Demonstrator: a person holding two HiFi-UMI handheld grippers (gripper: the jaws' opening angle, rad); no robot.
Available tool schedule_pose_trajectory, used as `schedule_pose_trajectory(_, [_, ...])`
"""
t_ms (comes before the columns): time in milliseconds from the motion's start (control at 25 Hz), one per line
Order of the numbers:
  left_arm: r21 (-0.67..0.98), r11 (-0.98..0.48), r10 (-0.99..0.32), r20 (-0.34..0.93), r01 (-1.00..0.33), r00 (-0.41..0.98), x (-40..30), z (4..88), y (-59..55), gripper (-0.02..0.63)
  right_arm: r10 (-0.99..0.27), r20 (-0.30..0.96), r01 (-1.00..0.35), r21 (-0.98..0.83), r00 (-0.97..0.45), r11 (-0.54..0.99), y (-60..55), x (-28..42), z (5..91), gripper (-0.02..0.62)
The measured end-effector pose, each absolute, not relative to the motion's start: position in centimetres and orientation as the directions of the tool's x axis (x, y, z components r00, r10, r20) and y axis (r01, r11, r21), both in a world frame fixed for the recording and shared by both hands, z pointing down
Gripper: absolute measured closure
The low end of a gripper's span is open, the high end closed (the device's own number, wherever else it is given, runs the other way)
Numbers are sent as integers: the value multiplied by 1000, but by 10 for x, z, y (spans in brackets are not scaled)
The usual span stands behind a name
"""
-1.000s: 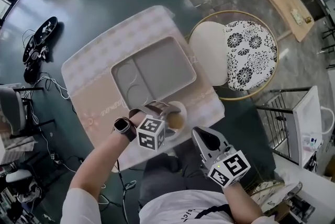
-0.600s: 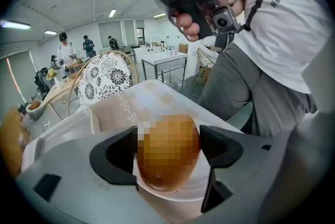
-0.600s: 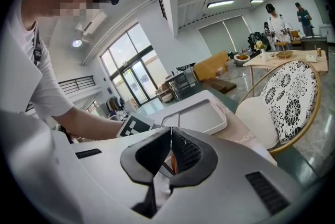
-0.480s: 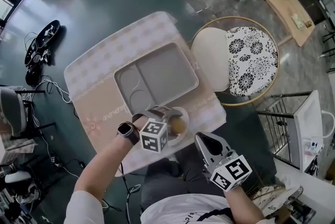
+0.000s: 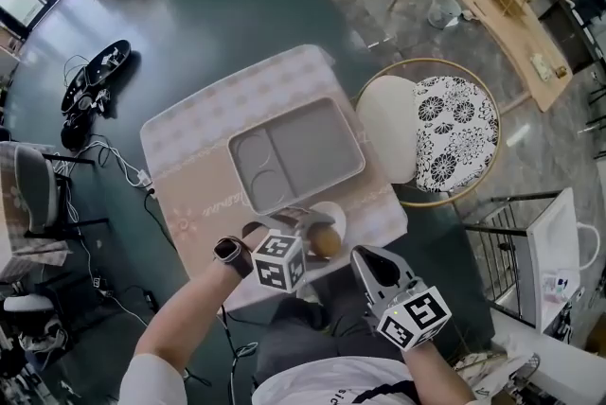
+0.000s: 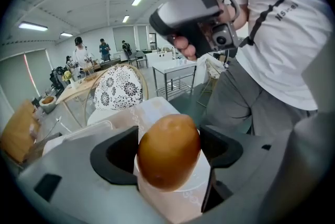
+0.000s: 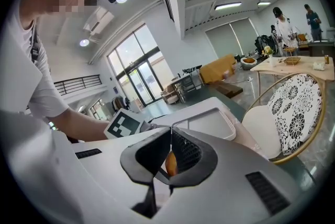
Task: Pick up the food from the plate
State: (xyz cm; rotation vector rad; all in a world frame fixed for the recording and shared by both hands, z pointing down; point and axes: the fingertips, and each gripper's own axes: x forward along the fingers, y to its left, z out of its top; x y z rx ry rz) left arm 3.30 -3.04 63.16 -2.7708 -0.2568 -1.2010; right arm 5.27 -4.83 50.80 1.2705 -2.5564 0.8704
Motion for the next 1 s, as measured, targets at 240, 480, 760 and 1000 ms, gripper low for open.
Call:
schedule_pose_trajectory(240, [-41, -985, 89, 708, 167, 701, 30, 571, -22, 256, -667, 338, -740, -427, -664, 521, -44, 34, 458, 578])
schedule_pose_trajectory(480, [-75, -992, 22, 676, 98, 737, 20, 506, -23, 256, -662, 323, -733, -380, -677, 564, -45, 24, 403, 578])
schedule_pose_trajectory(760, [-88, -995, -98, 588, -57, 803, 10, 429, -34, 256, -663, 300, -725, -349, -686, 593, -46, 11, 352, 578])
schedule_pose_trajectory(1000, [-111, -981, -194, 539, -159, 819, -2, 395, -38, 256, -682, 268, -731, -309, -680, 608, -51, 5, 319, 578])
